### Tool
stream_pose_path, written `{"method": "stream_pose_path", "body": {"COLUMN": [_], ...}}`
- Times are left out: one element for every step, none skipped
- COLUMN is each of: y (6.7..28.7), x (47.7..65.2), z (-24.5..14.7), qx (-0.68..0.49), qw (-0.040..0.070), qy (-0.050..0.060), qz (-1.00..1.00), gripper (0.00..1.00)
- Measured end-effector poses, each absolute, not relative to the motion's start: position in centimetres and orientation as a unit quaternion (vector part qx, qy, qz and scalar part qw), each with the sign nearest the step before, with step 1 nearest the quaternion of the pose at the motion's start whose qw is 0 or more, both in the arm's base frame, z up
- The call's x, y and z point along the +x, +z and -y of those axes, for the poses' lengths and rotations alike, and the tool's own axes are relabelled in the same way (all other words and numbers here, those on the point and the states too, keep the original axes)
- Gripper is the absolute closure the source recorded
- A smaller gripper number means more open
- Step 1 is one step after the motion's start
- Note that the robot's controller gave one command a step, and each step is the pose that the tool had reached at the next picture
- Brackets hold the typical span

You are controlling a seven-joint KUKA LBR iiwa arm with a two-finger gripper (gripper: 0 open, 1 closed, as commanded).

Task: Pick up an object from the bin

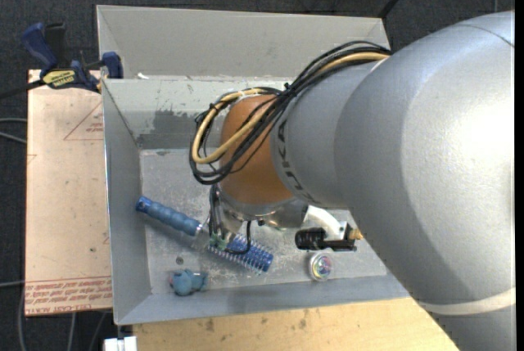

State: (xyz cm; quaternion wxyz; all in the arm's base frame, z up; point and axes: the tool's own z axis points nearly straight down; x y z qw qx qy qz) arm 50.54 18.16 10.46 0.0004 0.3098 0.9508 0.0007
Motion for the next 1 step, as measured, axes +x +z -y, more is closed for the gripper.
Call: {"method": "stream_pose_path", "body": {"y": [17.14], "x": [50.64], "z": [-18.23], "qx": [0.308], "qw": [0.002], "qy": [0.002], "qz": [-0.951], "gripper": [1.00]}}
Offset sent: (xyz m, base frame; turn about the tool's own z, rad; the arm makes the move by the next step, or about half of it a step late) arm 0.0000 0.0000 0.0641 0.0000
